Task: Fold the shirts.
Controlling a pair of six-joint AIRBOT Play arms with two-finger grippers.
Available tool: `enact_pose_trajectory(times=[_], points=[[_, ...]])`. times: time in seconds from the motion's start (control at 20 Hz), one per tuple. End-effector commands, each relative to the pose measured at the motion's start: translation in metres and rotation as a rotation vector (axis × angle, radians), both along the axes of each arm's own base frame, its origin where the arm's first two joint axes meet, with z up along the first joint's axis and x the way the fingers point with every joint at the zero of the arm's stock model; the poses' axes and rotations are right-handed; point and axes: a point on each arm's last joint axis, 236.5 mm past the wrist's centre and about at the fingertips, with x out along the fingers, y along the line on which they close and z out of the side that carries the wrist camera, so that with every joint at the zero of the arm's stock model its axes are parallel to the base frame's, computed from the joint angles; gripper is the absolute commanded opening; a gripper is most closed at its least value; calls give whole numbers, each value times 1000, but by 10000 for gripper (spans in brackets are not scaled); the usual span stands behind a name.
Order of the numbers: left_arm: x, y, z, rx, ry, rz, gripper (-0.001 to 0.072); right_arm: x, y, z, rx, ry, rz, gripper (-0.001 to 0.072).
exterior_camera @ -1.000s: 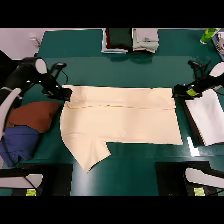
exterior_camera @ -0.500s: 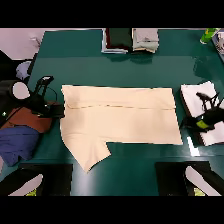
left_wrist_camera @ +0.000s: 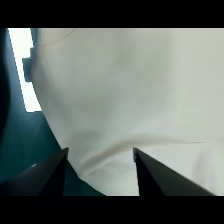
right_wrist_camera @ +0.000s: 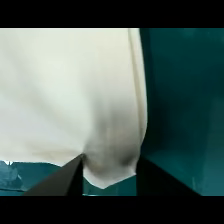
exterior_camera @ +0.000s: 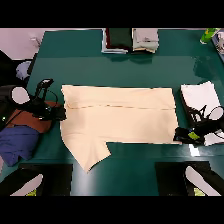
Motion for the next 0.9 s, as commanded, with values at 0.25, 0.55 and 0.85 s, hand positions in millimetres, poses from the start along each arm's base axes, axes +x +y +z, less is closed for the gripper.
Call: enact_pose_trajectory(times=[0.25,0.55,0.85], points=[[-53,9,-21,18,125,22,500,4,18,-4,-1,-19,87,17],[-106,-15,-81,-107,258,97,503,8,18,-5,-5,-38,85,17],[-103,-27,-98,-176,223,134,500,9,18,-5,-7,-36,75,17]])
